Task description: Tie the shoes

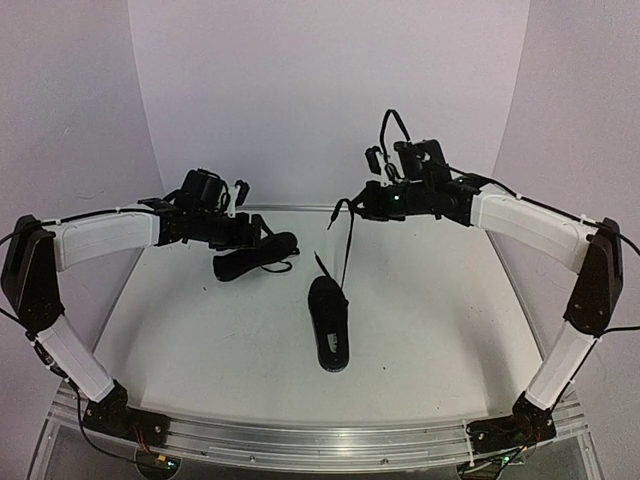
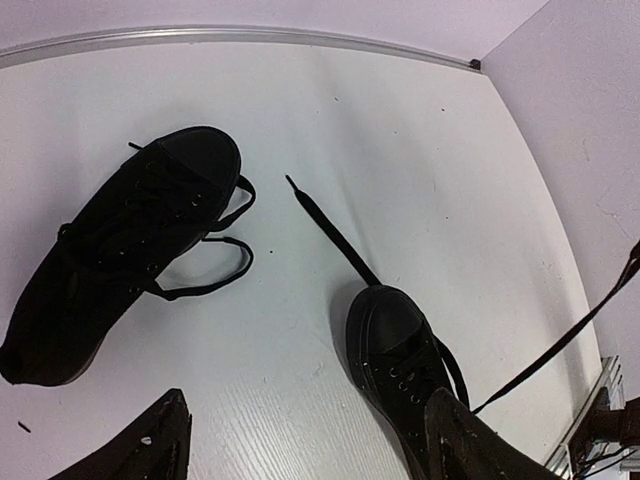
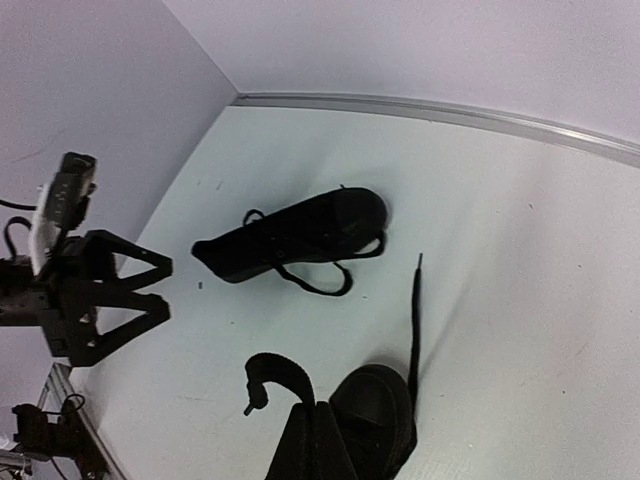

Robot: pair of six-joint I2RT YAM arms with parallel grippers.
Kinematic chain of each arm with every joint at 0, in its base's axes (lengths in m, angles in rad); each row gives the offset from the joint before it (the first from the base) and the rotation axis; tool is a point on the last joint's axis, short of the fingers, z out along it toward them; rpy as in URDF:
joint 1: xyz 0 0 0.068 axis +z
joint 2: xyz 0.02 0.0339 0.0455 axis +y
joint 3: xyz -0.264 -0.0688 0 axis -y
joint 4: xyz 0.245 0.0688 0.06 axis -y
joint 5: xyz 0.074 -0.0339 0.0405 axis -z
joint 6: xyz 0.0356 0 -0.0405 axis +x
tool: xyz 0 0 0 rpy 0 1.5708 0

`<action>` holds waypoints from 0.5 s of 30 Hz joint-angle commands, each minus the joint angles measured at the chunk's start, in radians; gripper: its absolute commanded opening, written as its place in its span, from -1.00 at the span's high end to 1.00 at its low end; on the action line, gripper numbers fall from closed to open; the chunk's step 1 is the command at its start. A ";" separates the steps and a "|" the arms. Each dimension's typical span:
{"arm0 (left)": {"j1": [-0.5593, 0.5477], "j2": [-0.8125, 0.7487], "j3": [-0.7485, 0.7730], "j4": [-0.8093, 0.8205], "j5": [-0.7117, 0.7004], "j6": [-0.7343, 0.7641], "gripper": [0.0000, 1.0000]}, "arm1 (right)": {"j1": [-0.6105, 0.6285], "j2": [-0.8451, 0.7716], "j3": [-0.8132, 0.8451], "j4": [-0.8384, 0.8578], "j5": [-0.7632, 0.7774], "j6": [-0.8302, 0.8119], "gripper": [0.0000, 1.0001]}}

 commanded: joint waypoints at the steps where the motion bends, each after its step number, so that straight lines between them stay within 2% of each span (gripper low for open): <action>1: 0.003 -0.038 -0.017 0.021 0.079 0.019 -0.59 | 0.008 -0.055 -0.051 0.043 -0.067 0.034 1.00; 5: 0.002 0.024 0.048 -0.017 0.134 0.095 -0.56 | 0.008 -0.139 -0.165 0.041 -0.030 0.099 1.00; 8: 0.000 0.099 0.145 -0.062 0.135 0.139 -0.53 | 0.008 -0.213 -0.339 0.041 0.006 0.175 1.00; 11: -0.003 0.212 0.265 -0.097 0.131 0.148 -0.46 | 0.008 -0.257 -0.521 0.092 0.021 0.250 1.00; 15: -0.024 0.391 0.417 -0.116 0.100 0.148 -0.34 | 0.008 -0.274 -0.682 0.169 0.018 0.310 1.00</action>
